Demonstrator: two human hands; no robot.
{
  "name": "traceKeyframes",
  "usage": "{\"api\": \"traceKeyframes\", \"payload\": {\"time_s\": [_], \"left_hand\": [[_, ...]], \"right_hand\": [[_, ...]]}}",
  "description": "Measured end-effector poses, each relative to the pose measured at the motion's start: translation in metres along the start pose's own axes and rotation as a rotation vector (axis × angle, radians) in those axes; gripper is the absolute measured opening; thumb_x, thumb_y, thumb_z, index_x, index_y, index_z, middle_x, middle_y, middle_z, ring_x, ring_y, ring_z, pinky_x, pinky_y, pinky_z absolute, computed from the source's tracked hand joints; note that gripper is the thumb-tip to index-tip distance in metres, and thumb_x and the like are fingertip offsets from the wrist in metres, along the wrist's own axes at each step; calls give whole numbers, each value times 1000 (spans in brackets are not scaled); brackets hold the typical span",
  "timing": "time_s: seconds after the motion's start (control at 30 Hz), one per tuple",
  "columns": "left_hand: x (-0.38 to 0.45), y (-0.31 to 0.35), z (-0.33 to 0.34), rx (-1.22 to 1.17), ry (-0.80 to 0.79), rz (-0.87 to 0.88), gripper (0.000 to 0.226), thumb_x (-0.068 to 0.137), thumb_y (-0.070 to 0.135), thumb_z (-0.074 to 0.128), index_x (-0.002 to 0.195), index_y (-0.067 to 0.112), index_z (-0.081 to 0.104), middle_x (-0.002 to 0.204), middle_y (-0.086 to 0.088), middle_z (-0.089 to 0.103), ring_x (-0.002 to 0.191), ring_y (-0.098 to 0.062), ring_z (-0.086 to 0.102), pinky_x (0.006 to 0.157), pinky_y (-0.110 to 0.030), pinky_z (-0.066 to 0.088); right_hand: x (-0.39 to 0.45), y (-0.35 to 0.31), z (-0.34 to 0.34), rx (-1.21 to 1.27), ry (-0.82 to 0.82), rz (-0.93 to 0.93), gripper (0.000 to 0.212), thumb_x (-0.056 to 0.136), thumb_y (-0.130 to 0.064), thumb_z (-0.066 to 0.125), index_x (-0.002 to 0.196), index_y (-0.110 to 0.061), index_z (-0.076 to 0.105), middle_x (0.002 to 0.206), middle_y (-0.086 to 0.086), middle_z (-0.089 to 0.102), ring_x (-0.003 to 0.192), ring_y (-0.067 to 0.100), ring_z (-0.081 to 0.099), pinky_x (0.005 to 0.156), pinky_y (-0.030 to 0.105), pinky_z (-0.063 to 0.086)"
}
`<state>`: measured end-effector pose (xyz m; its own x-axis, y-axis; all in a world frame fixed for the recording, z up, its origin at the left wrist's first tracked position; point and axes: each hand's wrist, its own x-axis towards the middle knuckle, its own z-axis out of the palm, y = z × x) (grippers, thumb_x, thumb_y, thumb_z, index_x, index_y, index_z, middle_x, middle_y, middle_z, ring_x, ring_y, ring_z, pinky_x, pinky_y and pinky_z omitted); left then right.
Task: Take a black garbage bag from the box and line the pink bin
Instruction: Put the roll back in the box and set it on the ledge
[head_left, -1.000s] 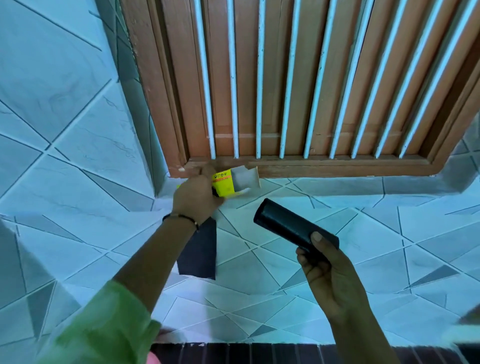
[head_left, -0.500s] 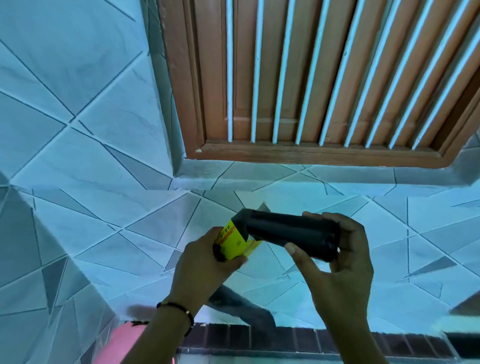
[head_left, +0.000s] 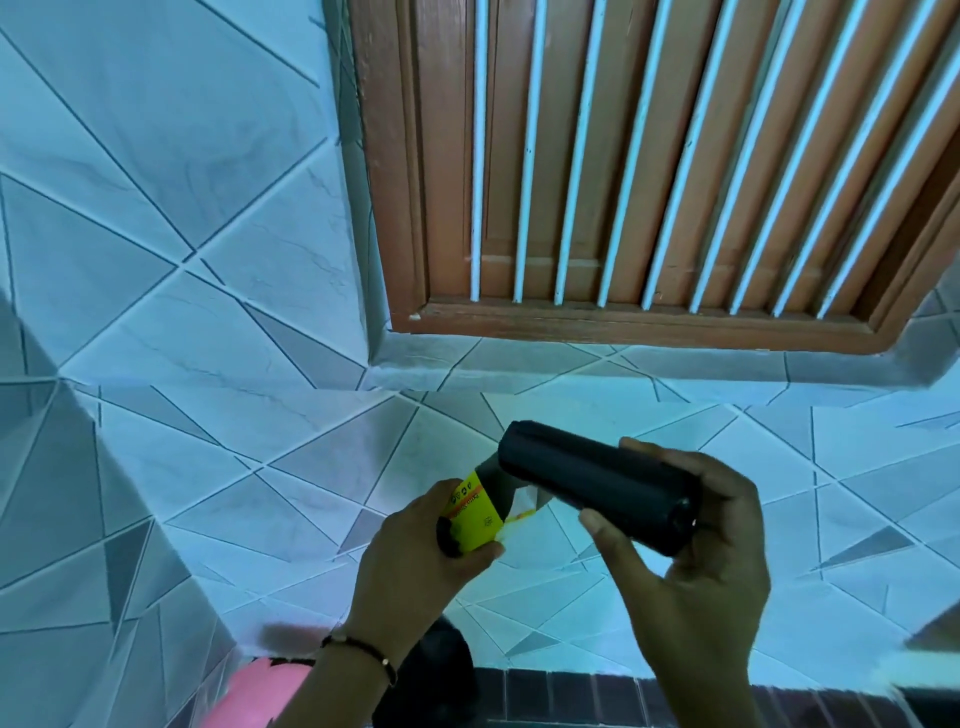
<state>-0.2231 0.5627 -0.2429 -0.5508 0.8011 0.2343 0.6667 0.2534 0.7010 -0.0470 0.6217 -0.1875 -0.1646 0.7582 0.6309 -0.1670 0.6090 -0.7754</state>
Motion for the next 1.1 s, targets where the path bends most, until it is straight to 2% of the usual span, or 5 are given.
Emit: {"api": "traceKeyframes", "payload": {"time_s": [0.17, 0.37, 0.53, 0.83, 1.1], "left_hand": [[-2, -5, -9, 26, 5, 2, 53, 62, 54, 72, 109, 39, 52, 86, 15, 66, 78, -7, 63, 71, -25, 55], [-1, -9, -23, 81, 4, 31, 63, 69, 47, 74, 126, 34, 48, 115, 13, 63, 100, -10, 61, 86, -25, 52], [-6, -4, -22, 63, -18, 100, 65, 71, 47, 73, 128, 32, 47, 120, 14, 61, 101, -6, 58, 85, -15, 44], [-12, -6, -24, 52, 38, 64, 60, 69, 51, 72, 122, 34, 48, 110, 14, 63, 93, -7, 60, 81, -21, 51], [-20, 2, -21, 102, -19, 162, 63, 72, 55, 68, 127, 33, 46, 117, 16, 61, 87, 2, 49, 72, 4, 27]], "right_hand": [[-7, 3, -3, -182, -113, -64, 72, 56, -24, 87, 110, -50, 48, 112, -21, 63, 107, 3, 60, 82, 20, 54], [-7, -5, -7, -132, -148, 54, 61, 57, -6, 85, 101, -37, 54, 101, -17, 68, 98, 4, 63, 77, 23, 55], [-8, -7, 0, -61, -105, 109, 62, 59, 2, 81, 99, -37, 54, 102, -18, 67, 100, 3, 62, 80, 19, 54], [-9, -10, 9, -237, -146, 26, 70, 57, -10, 85, 96, -54, 47, 99, -34, 62, 97, -9, 58, 75, 4, 46], [-14, 1, 17, -170, -210, 181, 60, 65, -16, 82, 101, -50, 48, 103, -32, 56, 100, -8, 56, 72, 2, 46]]}}
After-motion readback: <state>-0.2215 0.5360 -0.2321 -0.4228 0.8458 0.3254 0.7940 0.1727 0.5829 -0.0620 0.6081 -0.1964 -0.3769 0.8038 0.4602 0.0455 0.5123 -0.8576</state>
